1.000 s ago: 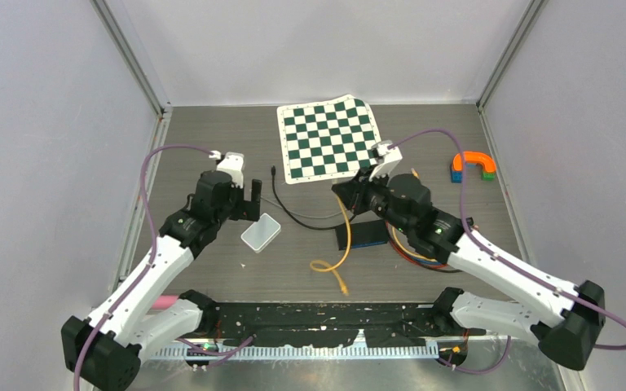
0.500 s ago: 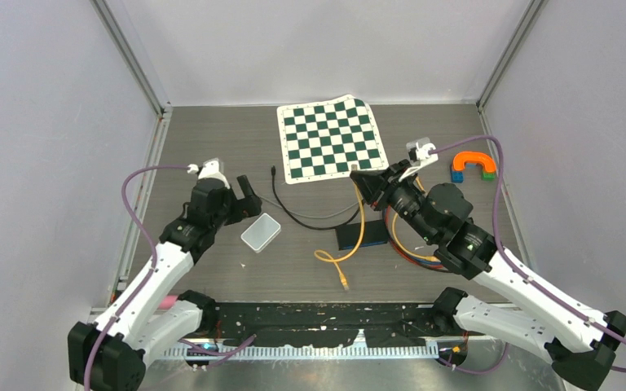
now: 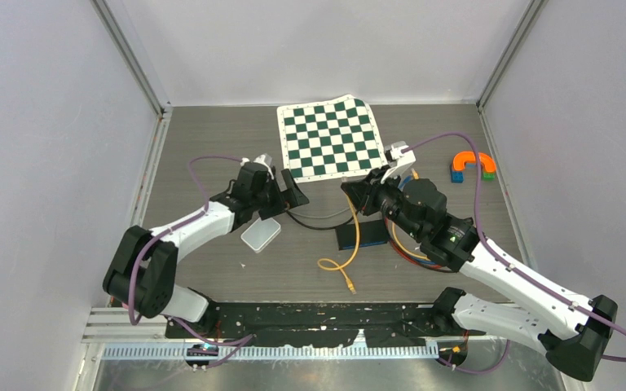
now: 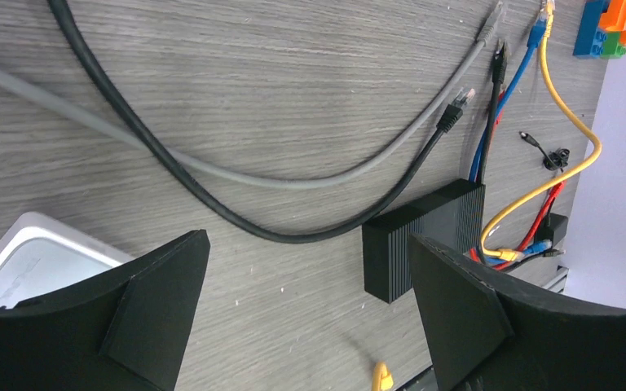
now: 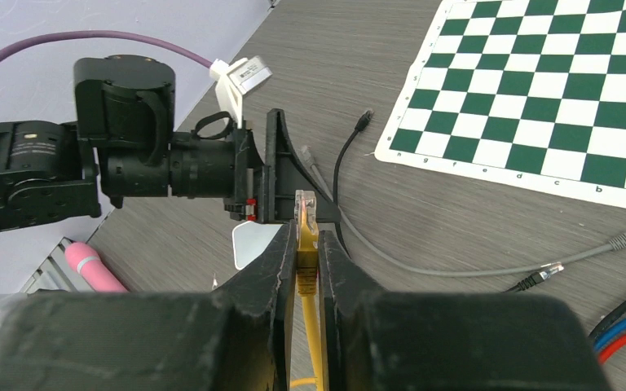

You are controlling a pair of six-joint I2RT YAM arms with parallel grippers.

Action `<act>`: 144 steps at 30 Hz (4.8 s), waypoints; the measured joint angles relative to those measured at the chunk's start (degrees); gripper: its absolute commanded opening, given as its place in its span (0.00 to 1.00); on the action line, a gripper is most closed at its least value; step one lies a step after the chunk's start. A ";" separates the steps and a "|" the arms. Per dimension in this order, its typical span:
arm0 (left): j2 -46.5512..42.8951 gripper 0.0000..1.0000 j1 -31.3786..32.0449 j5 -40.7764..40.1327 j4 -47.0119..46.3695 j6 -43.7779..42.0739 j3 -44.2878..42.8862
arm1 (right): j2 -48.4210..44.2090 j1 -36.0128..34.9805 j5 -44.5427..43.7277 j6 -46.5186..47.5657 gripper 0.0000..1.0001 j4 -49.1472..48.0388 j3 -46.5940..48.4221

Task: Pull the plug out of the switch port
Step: Move the switch port to the center of the board, then place the connector at the center of the board, then move the connector to the center of the board, then reset both arms

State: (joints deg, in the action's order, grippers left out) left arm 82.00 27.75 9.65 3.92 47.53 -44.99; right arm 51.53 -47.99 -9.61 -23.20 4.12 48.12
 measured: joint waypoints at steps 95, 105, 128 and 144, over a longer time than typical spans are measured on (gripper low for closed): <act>-26.67 1.00 0.92 -21.79 24.22 -13.46 8.72 | 61.11 2.36 29.05 -9.81 0.60 0.87 21.66; -36.54 1.00 0.92 -25.88 21.11 -15.41 11.67 | 38.40 9.73 18.32 -1.33 0.75 6.99 19.28; -19.50 1.00 0.90 -33.27 32.74 -14.78 -5.29 | -5.16 46.53 -8.79 4.04 0.96 23.30 -0.94; -36.37 1.00 -13.55 -28.70 32.98 -16.81 -3.15 | -6.54 53.48 5.29 4.13 0.95 25.92 -1.22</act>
State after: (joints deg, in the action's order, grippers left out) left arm 45.63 14.20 -19.05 36.91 30.72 -48.14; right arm 44.99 5.50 -4.32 -19.07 30.04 46.89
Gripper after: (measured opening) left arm 0.995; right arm 0.955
